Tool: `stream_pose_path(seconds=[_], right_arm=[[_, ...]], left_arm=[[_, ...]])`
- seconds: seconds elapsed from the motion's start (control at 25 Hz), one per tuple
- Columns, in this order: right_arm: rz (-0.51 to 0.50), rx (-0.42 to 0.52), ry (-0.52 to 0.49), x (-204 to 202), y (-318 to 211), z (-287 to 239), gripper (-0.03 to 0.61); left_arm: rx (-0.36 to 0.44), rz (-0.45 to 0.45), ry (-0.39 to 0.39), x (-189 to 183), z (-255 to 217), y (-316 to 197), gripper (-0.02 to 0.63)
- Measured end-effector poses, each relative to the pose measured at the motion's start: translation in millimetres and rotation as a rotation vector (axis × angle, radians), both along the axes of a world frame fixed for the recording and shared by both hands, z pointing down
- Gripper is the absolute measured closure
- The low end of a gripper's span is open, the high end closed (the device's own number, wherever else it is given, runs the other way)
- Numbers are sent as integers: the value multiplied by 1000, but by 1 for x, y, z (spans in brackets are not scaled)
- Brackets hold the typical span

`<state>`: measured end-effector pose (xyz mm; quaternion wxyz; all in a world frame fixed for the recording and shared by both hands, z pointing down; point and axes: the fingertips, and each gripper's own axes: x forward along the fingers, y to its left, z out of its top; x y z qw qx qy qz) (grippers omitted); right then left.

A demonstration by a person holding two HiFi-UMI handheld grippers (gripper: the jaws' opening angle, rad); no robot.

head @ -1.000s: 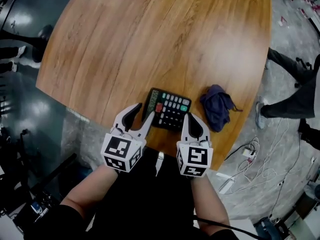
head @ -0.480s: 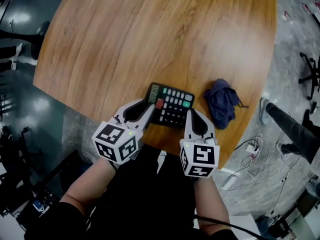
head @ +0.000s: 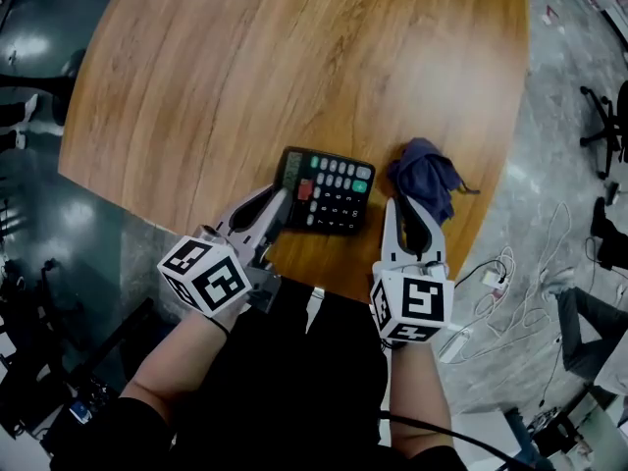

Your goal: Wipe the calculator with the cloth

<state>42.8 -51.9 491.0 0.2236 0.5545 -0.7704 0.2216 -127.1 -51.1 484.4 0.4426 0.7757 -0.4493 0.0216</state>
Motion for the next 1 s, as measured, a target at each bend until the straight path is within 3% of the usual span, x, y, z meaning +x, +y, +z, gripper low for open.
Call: stream_pose_path(seconds=[0.2,0.28,0.4,0.6,1.0], right_arm=[[19,14,22,22,-2,-15,548],[2,12,31,28,-6,-14,446],[-43,1,123,33,-12,-2,419],[-125,20,235,29,-19,24,417],[-214,51,258,23,-17,26,436]], left_arm=[[7,-29,18,-3,-12,-5,568],[12,-33,16,-2,-15,-9,568],[20,-39,19,-3,-16,-14,568],[28,-38,3,2,-7,-20,568],[34,-24,-10,7,-4,-25,568]])
